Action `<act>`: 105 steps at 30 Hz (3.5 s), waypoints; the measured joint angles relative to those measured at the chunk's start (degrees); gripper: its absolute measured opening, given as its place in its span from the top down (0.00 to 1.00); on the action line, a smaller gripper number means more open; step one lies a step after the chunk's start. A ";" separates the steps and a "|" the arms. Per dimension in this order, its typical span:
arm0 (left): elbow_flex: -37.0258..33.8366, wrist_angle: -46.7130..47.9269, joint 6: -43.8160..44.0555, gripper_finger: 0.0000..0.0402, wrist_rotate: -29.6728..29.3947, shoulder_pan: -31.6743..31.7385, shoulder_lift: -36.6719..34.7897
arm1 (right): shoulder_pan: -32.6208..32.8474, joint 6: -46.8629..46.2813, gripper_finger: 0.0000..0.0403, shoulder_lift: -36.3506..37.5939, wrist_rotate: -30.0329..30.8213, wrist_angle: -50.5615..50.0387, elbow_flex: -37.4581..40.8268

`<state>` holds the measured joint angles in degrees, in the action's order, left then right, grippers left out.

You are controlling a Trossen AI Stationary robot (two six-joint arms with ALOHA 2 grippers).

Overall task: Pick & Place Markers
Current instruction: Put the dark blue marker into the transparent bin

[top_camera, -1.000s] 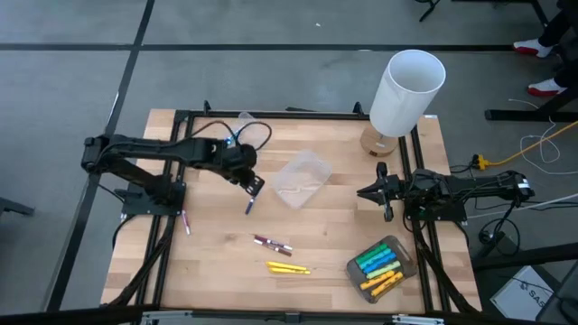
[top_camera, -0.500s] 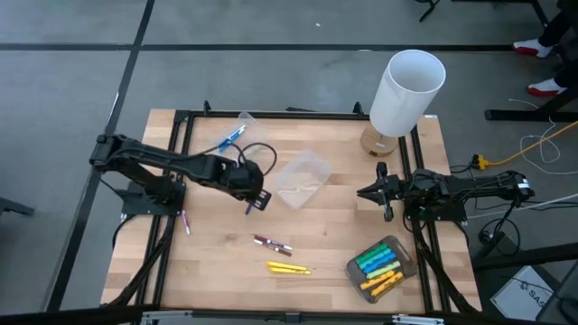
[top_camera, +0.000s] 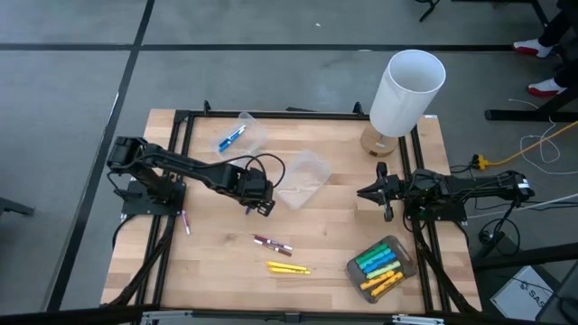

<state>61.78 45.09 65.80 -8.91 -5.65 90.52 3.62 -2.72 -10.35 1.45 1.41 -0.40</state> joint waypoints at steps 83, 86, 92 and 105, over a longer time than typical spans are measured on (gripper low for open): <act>-2.25 0.52 -7.20 0.75 8.93 7.04 13.64 | -0.01 0.03 0.90 -0.02 0.00 -0.01 0.01; -2.25 0.77 -7.21 0.81 9.09 7.04 13.68 | 0.00 0.09 0.90 -0.02 0.00 -0.02 0.00; -2.28 1.15 -7.61 0.91 9.69 7.04 13.67 | 0.00 0.00 0.90 -0.02 0.00 -0.02 0.00; -1.76 2.27 -9.37 0.93 10.21 7.04 13.11 | 0.00 0.11 0.90 -0.02 0.00 -0.02 0.01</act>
<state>60.02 47.36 56.43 1.30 1.39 103.63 3.62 -2.61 -10.37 1.45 1.39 -0.40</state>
